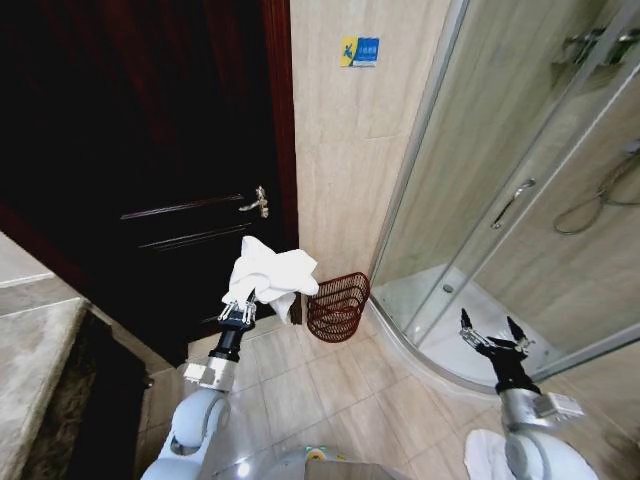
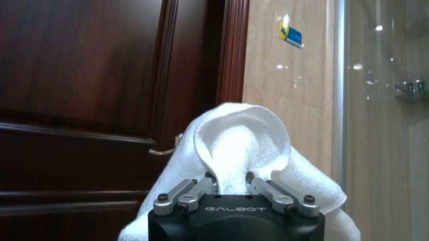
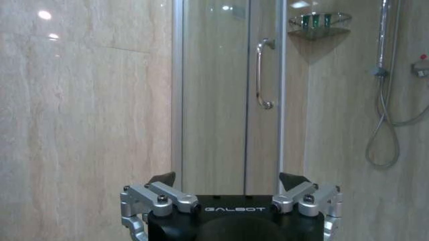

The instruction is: Discard the used towel into the hamper.

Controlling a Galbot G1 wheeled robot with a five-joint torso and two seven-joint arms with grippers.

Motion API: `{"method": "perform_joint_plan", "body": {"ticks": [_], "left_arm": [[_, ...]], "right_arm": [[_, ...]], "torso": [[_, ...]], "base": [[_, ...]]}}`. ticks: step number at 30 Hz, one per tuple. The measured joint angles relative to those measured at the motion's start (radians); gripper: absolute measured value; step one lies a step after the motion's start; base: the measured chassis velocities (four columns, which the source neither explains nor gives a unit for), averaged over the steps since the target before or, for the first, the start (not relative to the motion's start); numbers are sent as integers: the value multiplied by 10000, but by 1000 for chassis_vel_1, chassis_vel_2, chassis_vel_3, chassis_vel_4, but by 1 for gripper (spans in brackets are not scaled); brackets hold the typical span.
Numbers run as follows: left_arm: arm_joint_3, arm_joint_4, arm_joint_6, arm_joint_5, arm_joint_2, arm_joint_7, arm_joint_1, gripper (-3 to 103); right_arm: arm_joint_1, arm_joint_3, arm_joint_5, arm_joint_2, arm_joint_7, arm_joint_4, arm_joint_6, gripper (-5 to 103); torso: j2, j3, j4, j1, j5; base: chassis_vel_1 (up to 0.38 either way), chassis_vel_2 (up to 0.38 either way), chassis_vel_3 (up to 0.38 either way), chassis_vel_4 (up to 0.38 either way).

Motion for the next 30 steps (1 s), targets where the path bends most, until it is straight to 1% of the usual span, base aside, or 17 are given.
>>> {"method": "perform_joint_plan", "body": {"ticks": [6,17,30], "left_arm": [[-45,38,24,263,39,0,-4,15],[-58,178,-40,287,97,-40,-4,15],[-19,351,-128,215,185,-51,-162,15]], "right_arm": [[37,-55,-112,105,-2,55,-31,100],[43,-86,-226,222,-15,88,-36,100],[24,-124,-395,394,-43,151,-53,100]], "torso": [[0,0,1,0,-1],[0,0,0,0,0],[0,0,0,0,-1]], "base": [[-56,50,53,-60],[-96,15,16,-98],[-141,-24,-33,-146]]}}
